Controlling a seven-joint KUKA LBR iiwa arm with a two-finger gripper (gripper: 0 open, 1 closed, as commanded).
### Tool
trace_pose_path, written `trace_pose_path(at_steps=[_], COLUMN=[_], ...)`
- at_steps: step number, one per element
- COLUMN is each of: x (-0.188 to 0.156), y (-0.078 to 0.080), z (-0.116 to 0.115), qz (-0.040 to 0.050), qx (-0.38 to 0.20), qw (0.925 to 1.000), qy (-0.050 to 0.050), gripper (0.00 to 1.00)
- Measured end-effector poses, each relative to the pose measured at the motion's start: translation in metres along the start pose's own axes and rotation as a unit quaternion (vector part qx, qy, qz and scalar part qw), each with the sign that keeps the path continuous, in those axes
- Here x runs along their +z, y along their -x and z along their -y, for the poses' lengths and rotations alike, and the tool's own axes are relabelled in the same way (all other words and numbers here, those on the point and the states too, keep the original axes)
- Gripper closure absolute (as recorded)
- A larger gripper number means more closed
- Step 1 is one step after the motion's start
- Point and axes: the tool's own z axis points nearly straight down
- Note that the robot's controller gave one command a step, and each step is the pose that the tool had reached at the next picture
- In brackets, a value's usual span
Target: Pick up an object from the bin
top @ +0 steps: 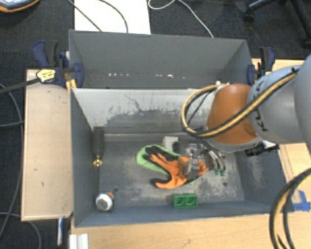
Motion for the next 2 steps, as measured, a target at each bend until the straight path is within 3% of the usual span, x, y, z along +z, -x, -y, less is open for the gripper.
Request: trace_pose_path(at_steps=[2], x=[0.0000], y=[0.0001], z=[0.0000], qz=[0.0001], qx=[-0.003], qw=[1.0000], qy=[0.000], gripper=[1.00])
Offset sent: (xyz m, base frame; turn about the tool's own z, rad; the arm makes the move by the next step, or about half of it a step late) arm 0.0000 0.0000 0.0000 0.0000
